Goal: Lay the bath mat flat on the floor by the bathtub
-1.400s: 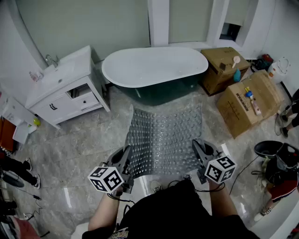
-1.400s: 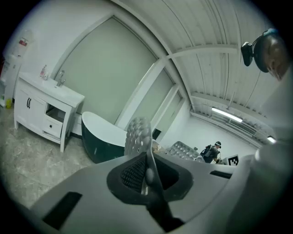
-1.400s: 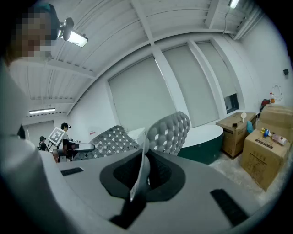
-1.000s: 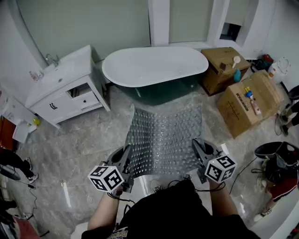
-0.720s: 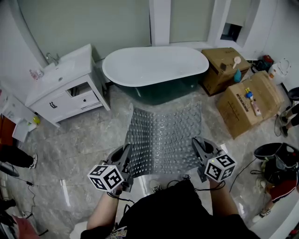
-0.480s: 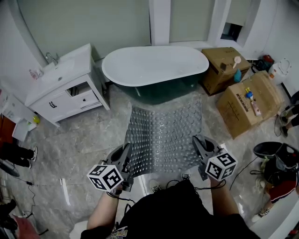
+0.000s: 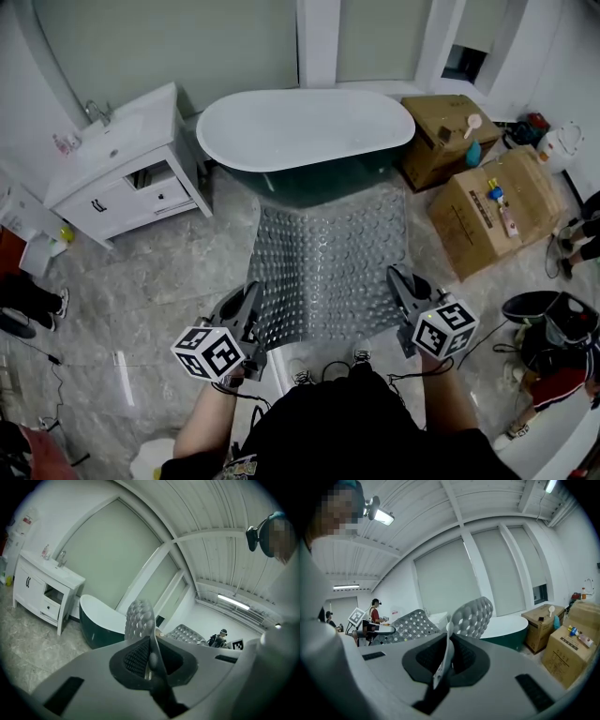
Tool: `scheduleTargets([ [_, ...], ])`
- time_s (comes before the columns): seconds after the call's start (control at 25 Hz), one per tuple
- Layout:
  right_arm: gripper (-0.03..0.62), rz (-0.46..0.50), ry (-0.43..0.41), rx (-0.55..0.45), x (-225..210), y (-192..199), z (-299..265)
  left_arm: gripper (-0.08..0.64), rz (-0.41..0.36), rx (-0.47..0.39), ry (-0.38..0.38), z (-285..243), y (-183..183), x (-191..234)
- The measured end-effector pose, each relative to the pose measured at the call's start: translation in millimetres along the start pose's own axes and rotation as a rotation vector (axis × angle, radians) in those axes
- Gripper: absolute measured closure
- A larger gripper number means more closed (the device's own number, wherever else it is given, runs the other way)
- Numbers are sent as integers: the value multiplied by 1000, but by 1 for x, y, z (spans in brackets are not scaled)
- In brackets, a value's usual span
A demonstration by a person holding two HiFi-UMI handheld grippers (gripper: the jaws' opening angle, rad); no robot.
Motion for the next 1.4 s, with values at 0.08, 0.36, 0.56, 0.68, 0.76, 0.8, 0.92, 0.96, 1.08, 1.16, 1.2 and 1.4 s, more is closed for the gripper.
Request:
scheduleTargets([
  [0.08, 563, 0, -5, -2, -9, -6, -2, 529, -2, 0, -2, -10, -2, -5],
  [0.36, 563, 1, -31, -7, -49, -20, -12, 529, -6, -6, -24, -51, 0, -21],
  [0.56, 563, -6, -46, -7, -79, -27, -18, 529, -7, -8, -40, -79, 4, -33],
  [0.68, 563, -9, -58, -7, -96, -31, -22, 529, -10, -10, -49, -94, 6, -39],
  [0.76, 563, -11, -66, -5, -108, -34, -26, 529, -13, -12, -57, -104, 6, -44],
  [0.8, 563, -13, -71, -3, -114, -35, -28, 529, -15, -13, -61, -110, 6, -47],
  [0.92, 563, -17, -89, 0, -133, -36, -32, 529, -20, -17, -76, -125, 11, -54],
  [0.96, 563, -19, -96, 1, -139, -36, -32, 529, -21, -18, -80, -130, 13, -57],
  [1.08, 563, -24, -116, 5, -155, -36, -33, 529, -20, -21, -90, -143, 20, -67],
  [1.16, 563, -27, -129, 11, -165, -37, -34, 529, -21, -24, -99, -152, 22, -75],
  [1.2, 563, -28, -135, 13, -169, -38, -34, 529, -22, -26, -103, -156, 23, -78],
  [1.4, 563, -37, -166, 16, -191, -41, -32, 529, -27, -33, -124, -171, 32, -96],
])
Point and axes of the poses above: the fingertips, and each gripper's own axes: z backward along the fingers, x to its left, y out of its underside, the point moved 5 cm from there along z, backward along the fingers, and after that the axes turned 15 degrees about y, right-handed, at the moved point
